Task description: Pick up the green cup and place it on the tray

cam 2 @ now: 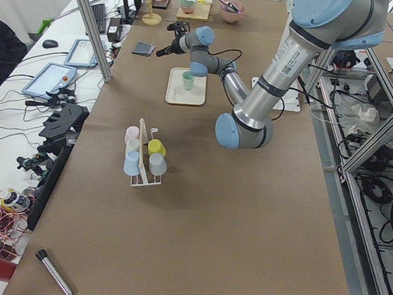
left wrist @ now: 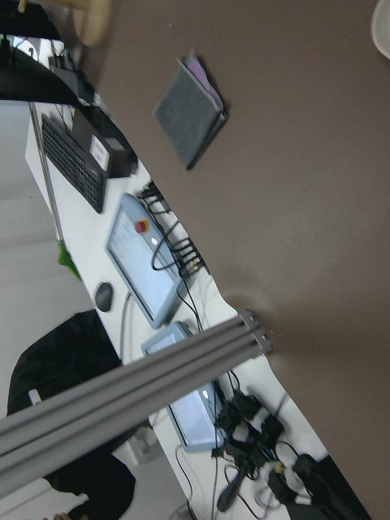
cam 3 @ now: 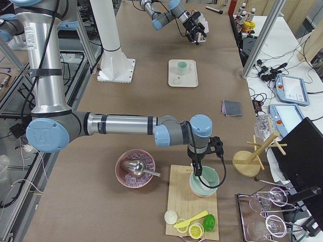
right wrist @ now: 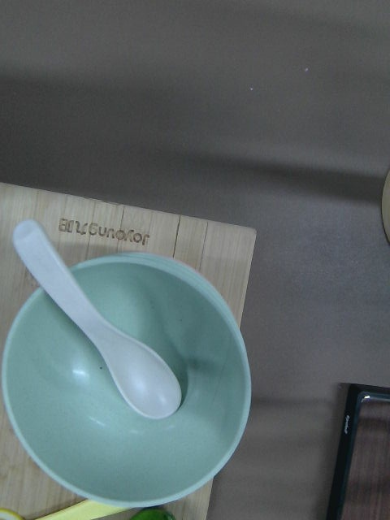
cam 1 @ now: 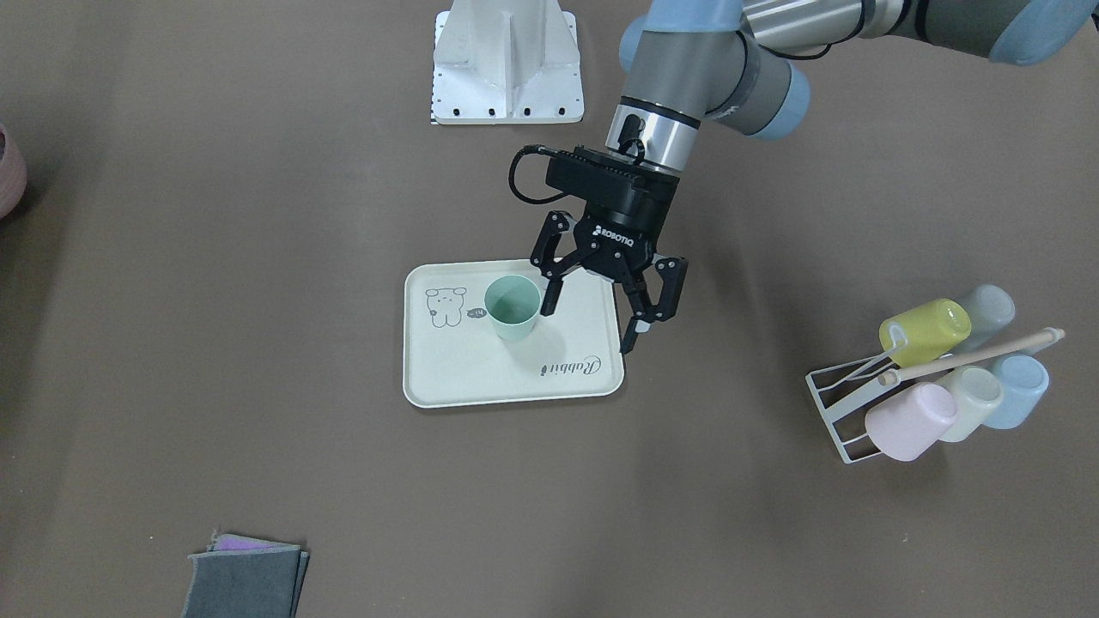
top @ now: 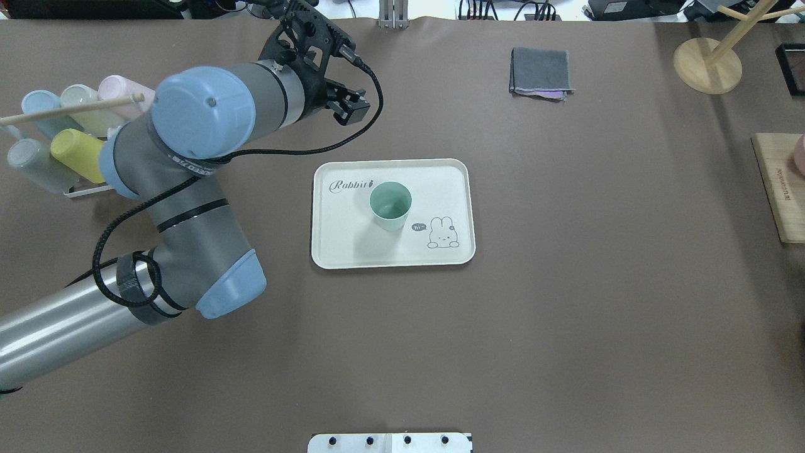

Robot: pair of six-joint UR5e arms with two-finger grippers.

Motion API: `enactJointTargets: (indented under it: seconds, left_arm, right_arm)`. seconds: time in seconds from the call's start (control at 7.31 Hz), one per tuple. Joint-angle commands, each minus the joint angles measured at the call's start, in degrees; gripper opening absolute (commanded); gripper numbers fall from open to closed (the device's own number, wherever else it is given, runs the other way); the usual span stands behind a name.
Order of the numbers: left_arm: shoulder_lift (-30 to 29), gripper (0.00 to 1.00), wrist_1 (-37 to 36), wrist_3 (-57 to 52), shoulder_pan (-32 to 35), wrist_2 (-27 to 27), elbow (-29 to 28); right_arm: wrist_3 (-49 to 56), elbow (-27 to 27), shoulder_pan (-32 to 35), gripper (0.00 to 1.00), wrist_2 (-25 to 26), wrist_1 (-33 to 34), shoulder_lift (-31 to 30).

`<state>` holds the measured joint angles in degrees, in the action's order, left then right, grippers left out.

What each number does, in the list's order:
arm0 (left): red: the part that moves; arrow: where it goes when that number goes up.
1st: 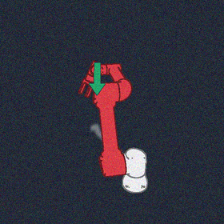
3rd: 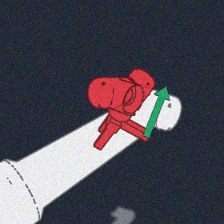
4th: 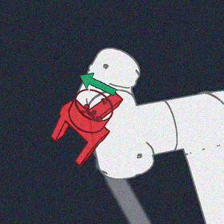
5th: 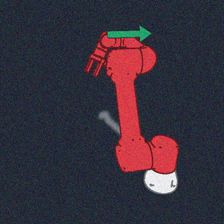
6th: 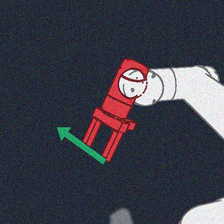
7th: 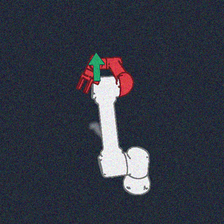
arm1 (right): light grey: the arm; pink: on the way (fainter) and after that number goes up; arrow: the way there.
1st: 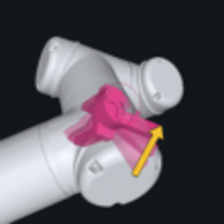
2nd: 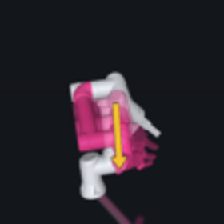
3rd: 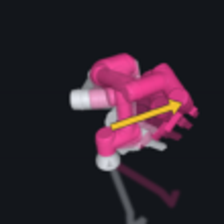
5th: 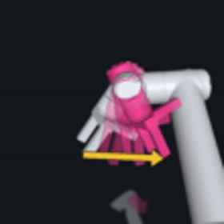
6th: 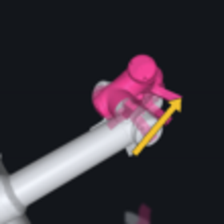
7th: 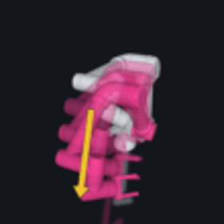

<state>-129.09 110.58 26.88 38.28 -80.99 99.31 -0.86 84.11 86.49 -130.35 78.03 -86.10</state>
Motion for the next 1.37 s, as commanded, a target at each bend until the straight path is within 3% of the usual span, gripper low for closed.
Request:
enactJointTargets:
  seconds: [0.0, 0.14, 0.27, 0.41, 0.55, 0.68, 0.82, 1.09, 1.23]
  left_arm:
    - [4.9, 0.99, -15.7, 2.8, 3.4, -0.3, 4.4]
    - [11.0, 0.99, -14.3, 12.8, 4.8, -0.2, 7.4]
    - [16.4, 0.99, -5.6, 26.0, 5.7, -0.5, 8.4]
    - [19.2, 0.99, -4.5, 28.6, 8.8, -4.3, 9.6]
    - [21.1, 0.99, -5.5, 28.7, 18.1, -18.6, 8.9]
    - [20.5, 0.99, -8.7, 28.4, 30.3, -37.6, 4.5]
    - [21.0, 0.99, -10.5, 23.0, 35.9, -45.7, 2.9]
    - [24.1, 0.99, -16.4, 10.9, 42.1, -48.2, 1.5]
    - [24.8, 0.99, -18.3, 4.0, 45.2, -53.1, -2.0]
  right_arm:
    - [0.2, -1.2, 0.0, 1.0, 0.2, -1.6, 0.0]
    - [0.3, -1.3, 0.0, 1.0, 0.2, -1.7, -0.6]
    - [0.2, -1.5, 0.0, 1.0, 0.2, -1.7, -0.7]
    - [0.0, -1.7, 0.0, 1.0, 0.2, -1.7, -0.7]
    - [0.1, -1.7, 0.0, 1.0, 0.2, -1.7, -0.6]
    - [0.1, -1.7, 0.0, 1.0, 0.2, -1.7, -0.5]
    - [-0.1, -1.7, 0.0, 1.0, 0.2, -1.7, -0.5]
    - [-0.1, -1.7, 0.0, 1.0, 0.2, -1.7, -0.4]
    - [-0.1, -1.7, 0.0, 1.0, 0.2, -1.7, -0.5]
